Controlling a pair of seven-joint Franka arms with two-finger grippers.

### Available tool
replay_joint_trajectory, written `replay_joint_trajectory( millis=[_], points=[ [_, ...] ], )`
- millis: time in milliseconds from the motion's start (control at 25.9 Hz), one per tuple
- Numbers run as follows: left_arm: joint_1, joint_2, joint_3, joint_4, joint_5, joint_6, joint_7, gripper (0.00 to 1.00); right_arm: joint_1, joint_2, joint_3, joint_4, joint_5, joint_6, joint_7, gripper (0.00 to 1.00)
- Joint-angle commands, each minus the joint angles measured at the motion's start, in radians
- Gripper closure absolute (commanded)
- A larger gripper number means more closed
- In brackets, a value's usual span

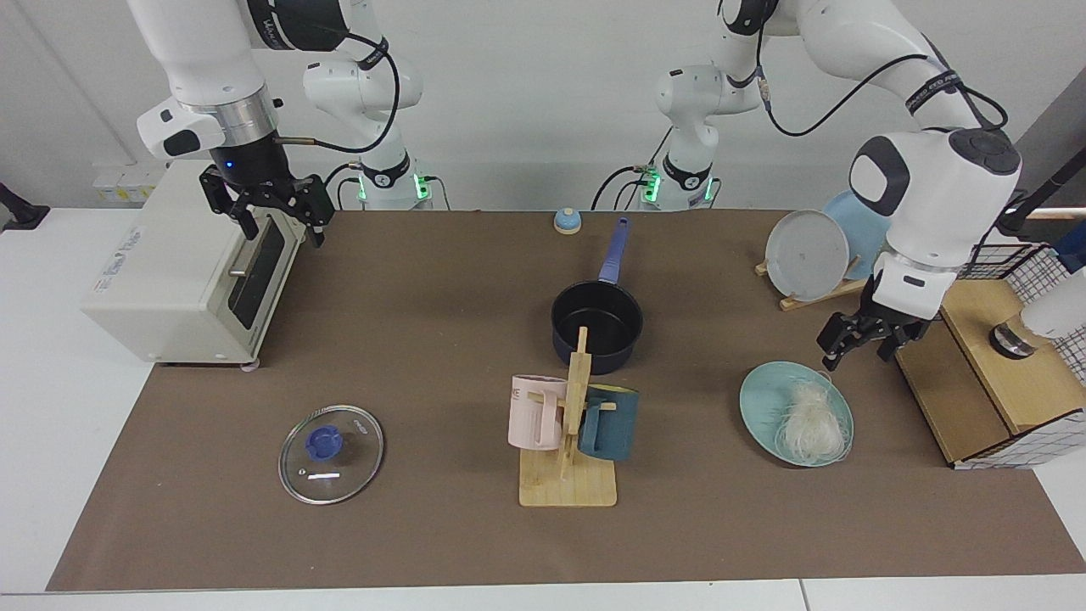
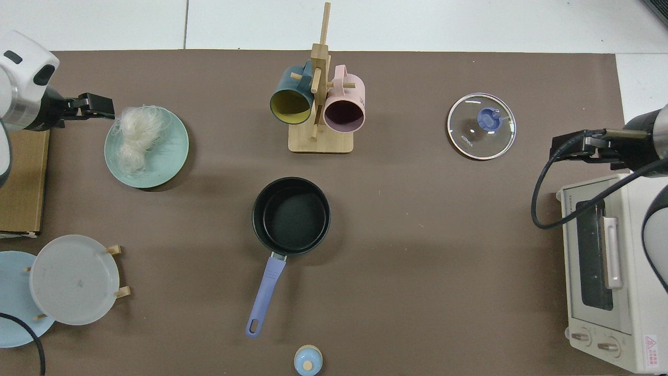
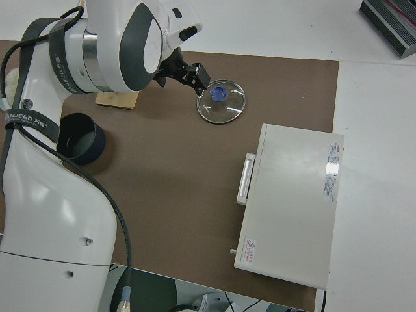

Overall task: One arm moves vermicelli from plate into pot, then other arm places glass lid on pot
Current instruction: 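Lower the left gripper onto the white vermicelli on the blue plate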

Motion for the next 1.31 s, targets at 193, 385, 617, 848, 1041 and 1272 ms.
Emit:
replay_joint_trajectory(
  millis=[193, 385, 617, 848, 1041, 1272],
  points=[
    [0.013, 0.141, -0.002, 0.023, -0.007, 0.103, 0.018, 0.00, -0.014, -0.006, 0.006, -0.002, 0.009, -0.004, -0.020, 0.00],
    [0.014, 0.176, -0.002, -0.021, -0.010, 0.161, 0.022, 0.00, -0.014, -0.006, 0.006, -0.002, 0.009, -0.004, -0.020, 0.00],
    [0.011, 0.178, 0.000, -0.116, -0.001, 0.258, 0.018, 0.00, -0.014, -0.006, 0.006, -0.002, 0.009, -0.004, -0.020, 0.00],
    [0.006, 0.178, 0.000, -0.150, 0.027, 0.264, 0.015, 0.00, -0.014, -0.006, 0.006, -0.002, 0.009, -0.002, -0.020, 0.00],
    [-0.001, 0.181, -0.002, -0.152, 0.076, 0.264, 0.008, 0.00, -0.016, -0.008, 0.006, -0.002, 0.009, -0.004, -0.020, 0.00],
    [-0.003, 0.184, -0.002, -0.150, 0.076, 0.275, -0.012, 0.00, -0.014, -0.006, 0.006, -0.002, 0.009, -0.004, -0.020, 0.00]
  ],
)
